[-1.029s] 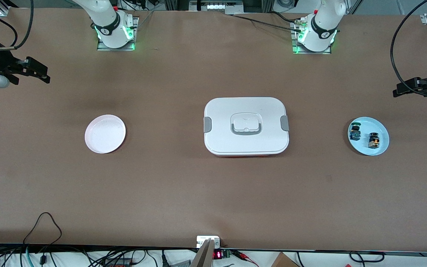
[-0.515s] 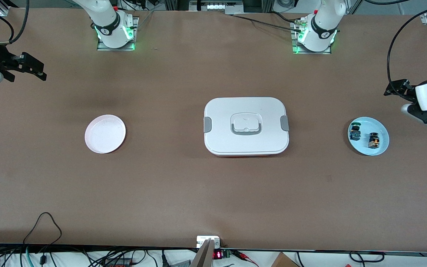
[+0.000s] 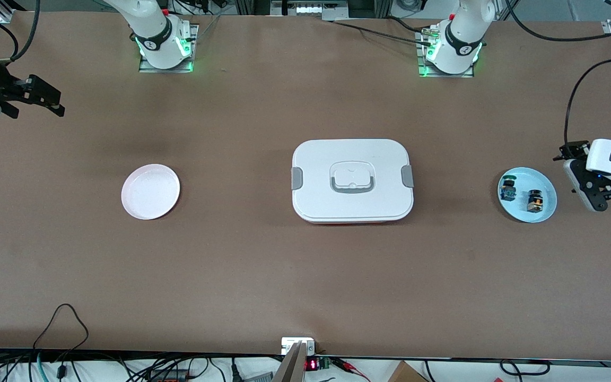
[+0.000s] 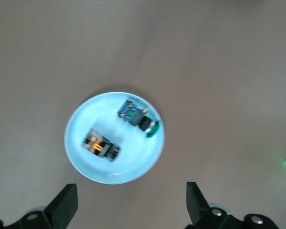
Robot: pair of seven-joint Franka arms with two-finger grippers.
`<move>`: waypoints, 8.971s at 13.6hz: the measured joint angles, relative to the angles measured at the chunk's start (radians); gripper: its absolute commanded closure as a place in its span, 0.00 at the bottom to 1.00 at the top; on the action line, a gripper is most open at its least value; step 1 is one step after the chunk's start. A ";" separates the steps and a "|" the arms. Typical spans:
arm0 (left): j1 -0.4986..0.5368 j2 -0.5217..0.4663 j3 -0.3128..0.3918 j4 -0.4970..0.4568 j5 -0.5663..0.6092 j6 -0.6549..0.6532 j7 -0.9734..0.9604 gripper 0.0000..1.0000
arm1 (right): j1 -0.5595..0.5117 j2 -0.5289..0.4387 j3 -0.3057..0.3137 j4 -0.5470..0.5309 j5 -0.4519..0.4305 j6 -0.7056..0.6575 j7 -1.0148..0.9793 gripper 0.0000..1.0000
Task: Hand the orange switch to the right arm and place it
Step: 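Move the left gripper over the light-blue plate, then lower the left gripper onto the orange switch and close it, then lift the orange switch with the left gripper toward the box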
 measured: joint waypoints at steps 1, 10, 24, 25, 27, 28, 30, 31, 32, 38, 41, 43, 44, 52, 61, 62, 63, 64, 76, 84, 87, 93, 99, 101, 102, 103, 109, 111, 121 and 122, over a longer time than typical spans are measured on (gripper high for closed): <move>0.008 0.024 0.000 -0.003 0.000 0.046 0.092 0.00 | 0.000 0.000 0.000 0.002 0.000 0.004 0.000 0.00; 0.095 0.117 -0.038 -0.221 0.001 0.553 0.611 0.00 | 0.002 0.001 0.002 0.024 0.001 0.007 0.000 0.00; 0.284 0.184 -0.186 -0.287 0.001 0.725 0.725 0.00 | 0.002 0.001 0.002 0.024 0.001 0.007 0.000 0.00; 0.284 0.184 -0.187 -0.287 0.001 0.725 0.725 0.00 | 0.002 0.001 0.002 0.024 0.001 0.007 0.000 0.00; 0.284 0.184 -0.189 -0.286 0.001 0.726 0.725 0.00 | 0.002 0.001 0.002 0.024 0.001 0.007 0.000 0.00; 0.284 0.183 -0.189 -0.285 0.001 0.726 0.725 0.00 | 0.002 0.001 0.002 0.024 0.001 0.007 0.000 0.00; 0.284 0.182 -0.189 -0.281 0.001 0.723 0.723 0.00 | 0.002 0.001 0.002 0.024 0.001 0.007 0.000 0.00; 0.284 0.182 -0.189 -0.281 0.001 0.717 0.719 0.00 | 0.002 0.001 0.002 0.024 0.001 0.007 0.000 0.00; 0.285 0.181 -0.189 -0.280 0.001 0.711 0.713 0.00 | 0.002 0.001 0.002 0.024 0.001 0.007 0.000 0.00; 0.301 0.177 -0.191 -0.278 0.001 0.675 0.691 0.00 | 0.002 0.001 0.000 0.024 0.001 0.006 0.000 0.00; 0.307 0.171 -0.193 -0.277 0.001 0.630 0.683 0.00 | 0.002 0.001 0.000 0.024 0.001 0.006 0.001 0.00; 0.313 0.171 -0.203 -0.277 0.001 0.618 0.683 0.00 | 0.002 0.001 0.000 0.024 0.001 0.005 0.001 0.00; 0.321 0.171 -0.215 -0.277 0.001 0.614 0.682 0.00 | 0.002 0.001 -0.001 0.024 0.001 0.005 0.001 0.00; 0.343 0.181 -0.239 -0.279 0.001 0.611 0.682 0.00 | 0.001 0.001 -0.003 0.024 0.001 0.005 0.002 0.00; 0.348 0.200 -0.242 -0.272 0.001 0.623 0.682 0.00 | 0.001 0.001 -0.005 0.024 0.001 0.005 0.003 0.00; 0.348 0.205 -0.242 -0.269 0.001 0.625 0.682 0.00 | 0.001 0.001 -0.005 0.024 0.001 0.005 0.003 0.00; 0.348 0.209 -0.242 -0.267 0.001 0.627 0.682 0.01 | 0.001 0.001 -0.005 0.024 0.001 0.005 0.003 0.00; 0.349 0.210 -0.242 -0.267 0.001 0.630 0.682 0.02 | 0.001 0.001 -0.005 0.024 0.001 0.005 0.003 0.00; 0.350 0.218 -0.244 -0.246 0.001 0.646 0.725 1.00 | 0.001 0.001 -0.005 0.024 0.001 0.005 0.003 0.00; 0.361 0.205 -0.290 -0.167 0.001 0.533 0.725 1.00 | 0.001 0.001 -0.005 0.025 0.001 0.005 0.003 0.00; 0.362 0.194 -0.312 -0.086 -0.008 0.385 0.723 1.00 | 0.001 0.001 -0.005 0.026 0.001 0.005 0.041 0.00; 0.359 0.125 -0.386 0.034 -0.060 0.113 0.645 1.00 | 0.010 0.001 0.000 0.029 -0.017 0.000 0.076 0.00; 0.353 0.104 -0.434 0.121 -0.519 -0.240 0.588 1.00 | 0.010 0.000 -0.004 0.057 -0.017 -0.056 0.044 0.00; 0.349 0.115 -0.438 0.120 -0.770 -0.337 0.565 1.00 | 0.010 0.000 -0.004 0.067 -0.017 -0.069 0.039 0.00; 0.345 0.121 -0.449 0.120 -0.872 -0.358 0.563 1.00 | 0.010 0.000 -0.004 0.068 -0.017 -0.072 0.038 0.00; 0.343 0.127 -0.481 0.120 -0.953 -0.369 0.563 1.00 | 0.010 0.000 -0.005 0.068 -0.017 -0.075 0.039 0.00; 0.289 0.141 -0.682 0.062 -1.303 -0.356 0.527 1.00 | 0.009 0.001 -0.010 0.068 0.053 -0.085 0.038 0.00; 0.258 0.148 -0.731 0.036 -1.418 -0.292 0.561 1.00 | 0.010 0.001 -0.009 0.069 0.106 -0.104 0.038 0.00; 0.238 0.121 -1.012 -0.019 -1.563 0.200 0.630 1.00 | 0.050 0.065 0.003 0.068 0.603 -0.192 0.038 0.00; 0.239 0.113 -1.042 -0.019 -1.563 0.256 0.629 1.00 | 0.056 0.082 0.004 0.068 0.660 -0.184 0.039 0.00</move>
